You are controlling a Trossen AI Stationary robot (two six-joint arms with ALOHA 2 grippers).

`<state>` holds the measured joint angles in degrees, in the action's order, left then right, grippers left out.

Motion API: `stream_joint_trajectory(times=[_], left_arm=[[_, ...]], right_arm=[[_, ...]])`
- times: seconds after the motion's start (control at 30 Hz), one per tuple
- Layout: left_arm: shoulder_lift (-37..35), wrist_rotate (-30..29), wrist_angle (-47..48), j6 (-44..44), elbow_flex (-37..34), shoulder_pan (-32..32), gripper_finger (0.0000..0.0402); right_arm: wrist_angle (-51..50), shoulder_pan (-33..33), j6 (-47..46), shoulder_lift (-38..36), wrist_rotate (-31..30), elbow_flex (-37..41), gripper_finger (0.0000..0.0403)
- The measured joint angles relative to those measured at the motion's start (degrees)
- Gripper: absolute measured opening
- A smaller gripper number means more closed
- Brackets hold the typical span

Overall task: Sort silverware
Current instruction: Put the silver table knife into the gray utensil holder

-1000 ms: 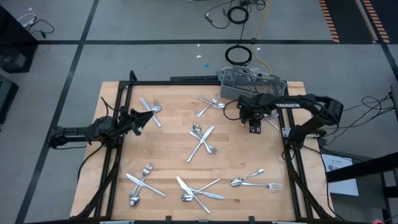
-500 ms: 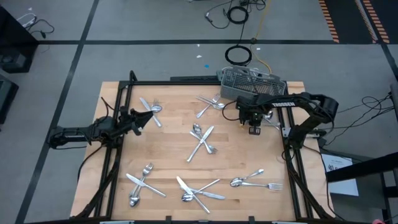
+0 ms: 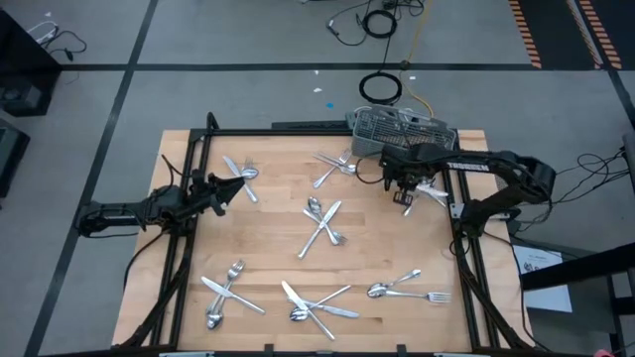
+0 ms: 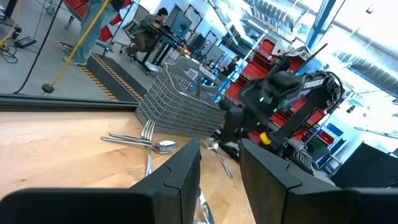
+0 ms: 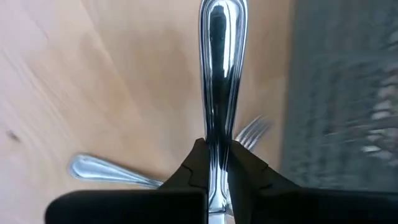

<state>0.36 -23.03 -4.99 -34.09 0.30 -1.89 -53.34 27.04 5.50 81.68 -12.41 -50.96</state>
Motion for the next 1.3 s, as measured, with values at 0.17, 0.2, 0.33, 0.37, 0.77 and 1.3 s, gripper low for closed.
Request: stream_joint_trajectory(times=[0.17, 0.2, 0.33, 0.37, 0.77, 1.3], left_arm=[[0.0, 0.0, 0.0, 0.0, 0.0, 0.0, 0.0120], [0.0, 0.0, 0.0, 0.1, 0.0, 0.0, 0.0120], [0.0, 0.0, 0.2, 0.1, 0.0, 0.0, 0.0120], [0.0, 0.0, 0.3, 0.1, 0.0, 0.0, 0.0120], [0.0, 0.0, 1.0, 0.0, 0.0, 0.0, 0.0120], [0.0, 0.0, 1.2, 0.5, 0.0, 0.0, 0.0120]], right_arm=[[-3.5, -1.7, -3.1, -2.7, 0.3, -8.4, 0.0013], [-4.2, -1.9, -3.9, -3.1, 0.4, -10.3, 0.0013], [-5.3, -2.1, -7.3, -4.5, 3.1, -17.7, 0.0012], [-5.2, -2.1, -8.1, -4.9, 4.4, -19.2, 0.0012], [6.8, -2.1, -18.0, -12.4, 6.9, -24.1, 0.0015], [-1.4, 2.2, -25.3, -18.3, -2.4, -24.2, 0.0017]])
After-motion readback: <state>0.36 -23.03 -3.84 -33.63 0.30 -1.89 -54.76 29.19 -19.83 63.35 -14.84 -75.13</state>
